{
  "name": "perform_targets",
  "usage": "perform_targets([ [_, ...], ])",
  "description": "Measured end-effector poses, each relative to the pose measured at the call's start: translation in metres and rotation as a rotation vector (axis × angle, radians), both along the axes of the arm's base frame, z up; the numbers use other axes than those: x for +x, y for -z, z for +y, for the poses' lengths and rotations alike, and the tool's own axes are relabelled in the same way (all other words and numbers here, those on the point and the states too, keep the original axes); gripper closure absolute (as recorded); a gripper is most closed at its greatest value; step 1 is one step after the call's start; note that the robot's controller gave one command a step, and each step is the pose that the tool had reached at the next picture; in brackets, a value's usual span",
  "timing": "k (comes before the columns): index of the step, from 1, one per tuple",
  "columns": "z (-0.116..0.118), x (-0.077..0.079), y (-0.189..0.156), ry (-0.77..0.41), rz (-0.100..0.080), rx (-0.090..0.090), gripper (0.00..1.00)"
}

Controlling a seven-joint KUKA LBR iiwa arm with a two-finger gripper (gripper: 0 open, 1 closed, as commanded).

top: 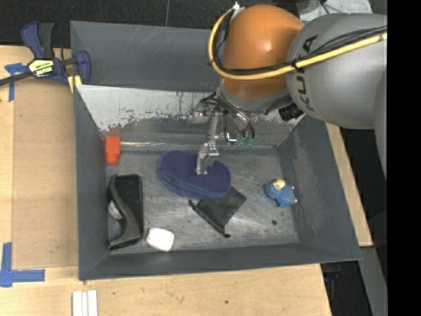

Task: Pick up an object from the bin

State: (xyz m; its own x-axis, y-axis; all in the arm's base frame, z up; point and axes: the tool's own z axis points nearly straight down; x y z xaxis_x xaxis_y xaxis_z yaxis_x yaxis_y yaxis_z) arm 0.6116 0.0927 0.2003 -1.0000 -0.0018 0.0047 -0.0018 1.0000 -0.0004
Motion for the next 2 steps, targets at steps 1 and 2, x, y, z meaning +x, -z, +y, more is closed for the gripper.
perform_targets([
  [1, 0.0033, -0.0282, 0.1188, -0.039, 0.0, 0.0, 0.0],
  [2, 0.0036, -0.0253, 0.114, -0.038, -0.009, 0.002, 1.0],
])
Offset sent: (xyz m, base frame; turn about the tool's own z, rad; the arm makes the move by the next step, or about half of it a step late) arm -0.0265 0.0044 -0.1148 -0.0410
